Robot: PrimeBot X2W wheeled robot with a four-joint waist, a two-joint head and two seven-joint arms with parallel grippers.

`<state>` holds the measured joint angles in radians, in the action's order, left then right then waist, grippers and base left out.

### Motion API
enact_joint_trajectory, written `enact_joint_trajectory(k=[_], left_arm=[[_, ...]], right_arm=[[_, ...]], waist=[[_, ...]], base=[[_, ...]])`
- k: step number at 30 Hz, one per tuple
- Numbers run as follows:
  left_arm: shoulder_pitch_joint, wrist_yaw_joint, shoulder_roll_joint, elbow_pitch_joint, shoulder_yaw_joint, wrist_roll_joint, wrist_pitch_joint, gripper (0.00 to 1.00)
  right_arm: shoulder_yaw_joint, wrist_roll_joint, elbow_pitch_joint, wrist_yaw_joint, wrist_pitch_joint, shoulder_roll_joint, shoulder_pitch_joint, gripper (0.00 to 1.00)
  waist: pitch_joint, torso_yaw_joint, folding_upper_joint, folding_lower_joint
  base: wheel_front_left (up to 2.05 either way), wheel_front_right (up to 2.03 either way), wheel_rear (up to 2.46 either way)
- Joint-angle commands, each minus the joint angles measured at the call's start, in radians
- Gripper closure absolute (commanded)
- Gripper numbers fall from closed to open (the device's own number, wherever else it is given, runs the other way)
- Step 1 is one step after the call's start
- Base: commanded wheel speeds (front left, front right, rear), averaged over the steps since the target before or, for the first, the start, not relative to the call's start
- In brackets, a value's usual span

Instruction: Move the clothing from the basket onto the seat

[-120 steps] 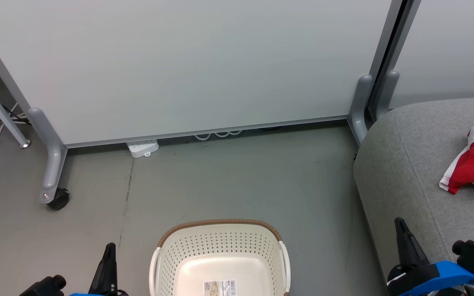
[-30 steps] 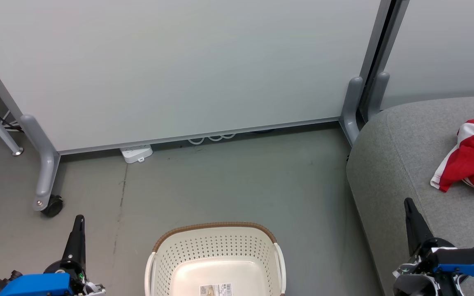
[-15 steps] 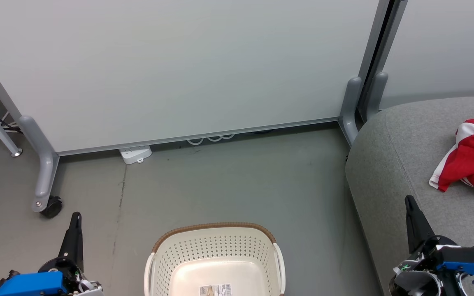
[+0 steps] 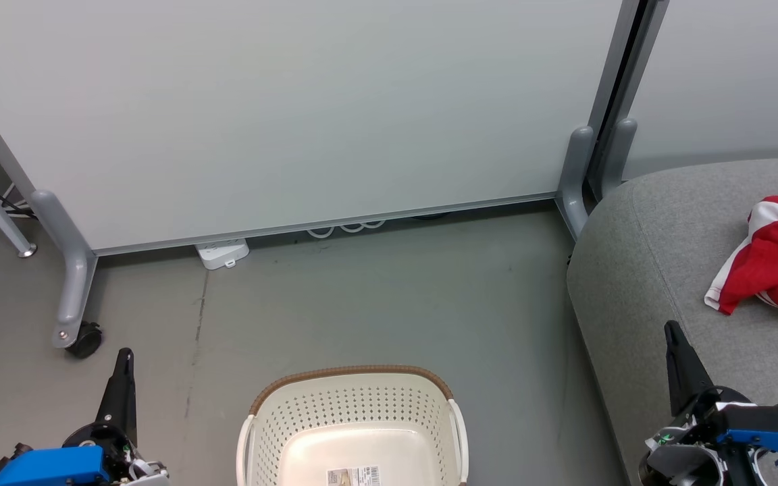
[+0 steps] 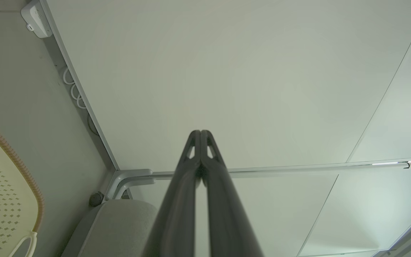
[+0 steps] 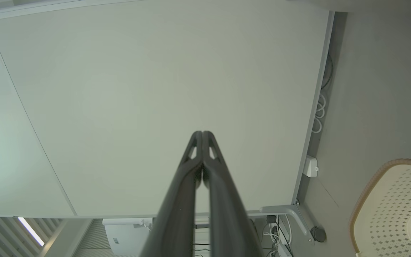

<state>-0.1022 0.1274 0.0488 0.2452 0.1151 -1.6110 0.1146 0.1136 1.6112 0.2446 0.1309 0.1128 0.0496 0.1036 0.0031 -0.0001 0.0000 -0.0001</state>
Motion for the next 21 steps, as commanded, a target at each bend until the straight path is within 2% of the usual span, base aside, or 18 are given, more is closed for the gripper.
enact_joint_trajectory(k=[1, 21], left_arm=[[-0.012, 0.006, 0.003, -0.002, 0.003, -0.002, 0.004, 1.00], [-0.012, 0.006, 0.003, -0.002, 0.002, -0.003, 0.004, 1.00]], right_arm=[[0.001, 0.003, 0.001, 0.000, 0.003, 0.001, 0.010, 1.00], [0.001, 0.003, 0.001, 0.000, 0.003, 0.001, 0.010, 1.00]], waist=[[0.000, 0.000, 0.0000, 0.0001], [0.000, 0.000, 0.0000, 0.0001]], base=[[0.00, 0.00, 0.00], [0.00, 0.00, 0.00]])
